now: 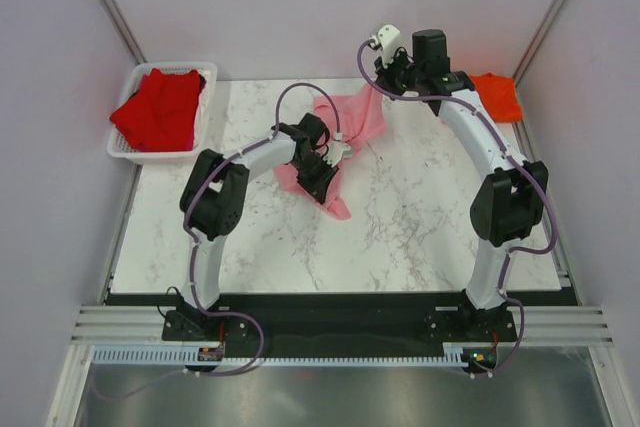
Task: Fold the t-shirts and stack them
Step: Flatten the tshirt out
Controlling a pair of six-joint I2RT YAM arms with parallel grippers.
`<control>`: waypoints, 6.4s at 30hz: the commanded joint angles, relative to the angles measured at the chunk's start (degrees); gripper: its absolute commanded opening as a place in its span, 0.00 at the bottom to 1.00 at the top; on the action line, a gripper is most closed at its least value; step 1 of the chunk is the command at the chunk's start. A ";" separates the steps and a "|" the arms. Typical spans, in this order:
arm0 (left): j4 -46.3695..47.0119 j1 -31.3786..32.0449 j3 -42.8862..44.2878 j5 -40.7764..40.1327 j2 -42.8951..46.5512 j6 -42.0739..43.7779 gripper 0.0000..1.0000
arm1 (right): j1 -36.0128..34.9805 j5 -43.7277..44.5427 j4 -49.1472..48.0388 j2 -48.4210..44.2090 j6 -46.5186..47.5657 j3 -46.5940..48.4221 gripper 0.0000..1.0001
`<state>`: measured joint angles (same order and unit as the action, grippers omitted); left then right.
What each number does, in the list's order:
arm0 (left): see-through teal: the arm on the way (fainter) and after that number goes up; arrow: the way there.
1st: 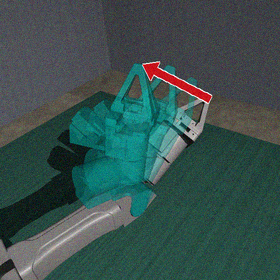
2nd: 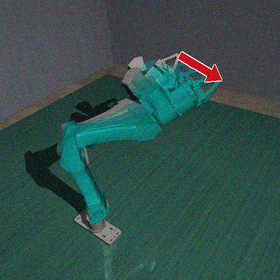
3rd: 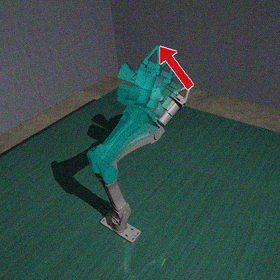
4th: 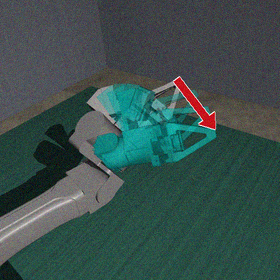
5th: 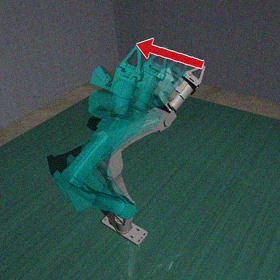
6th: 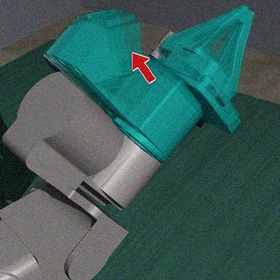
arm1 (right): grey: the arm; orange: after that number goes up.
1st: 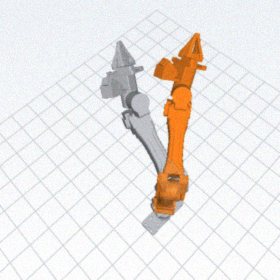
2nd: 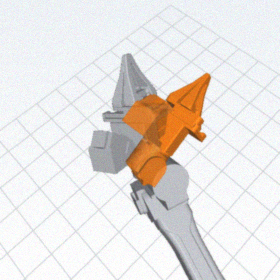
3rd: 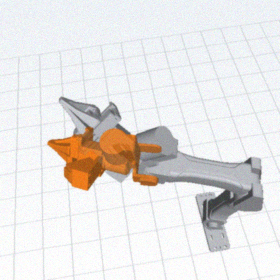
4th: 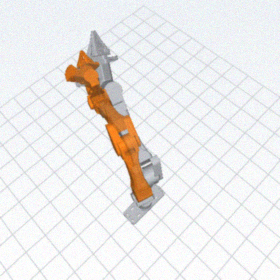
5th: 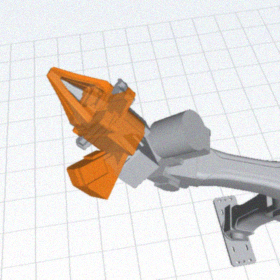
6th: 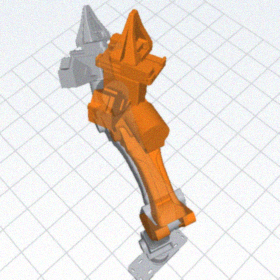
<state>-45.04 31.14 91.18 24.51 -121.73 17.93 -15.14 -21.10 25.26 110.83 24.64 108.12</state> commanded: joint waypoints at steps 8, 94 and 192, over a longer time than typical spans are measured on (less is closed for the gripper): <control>-2.95 -0.37 1.02 -2.27 2.45 3.86 0.02 | 0.46 0.01 -1.61 -0.96 -0.91 -0.54 0.00; -0.32 -8.81 12.89 -23.63 -1.15 6.85 0.02 | 3.27 11.78 -10.23 -21.70 -9.70 -25.76 0.00; -11.48 -11.27 11.92 -12.74 4.14 7.03 0.02 | 4.94 11.08 -10.05 -18.80 -9.79 -25.14 0.00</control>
<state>-55.35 19.73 100.57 9.19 -118.45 25.47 -10.17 -9.17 17.17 92.66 15.81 80.95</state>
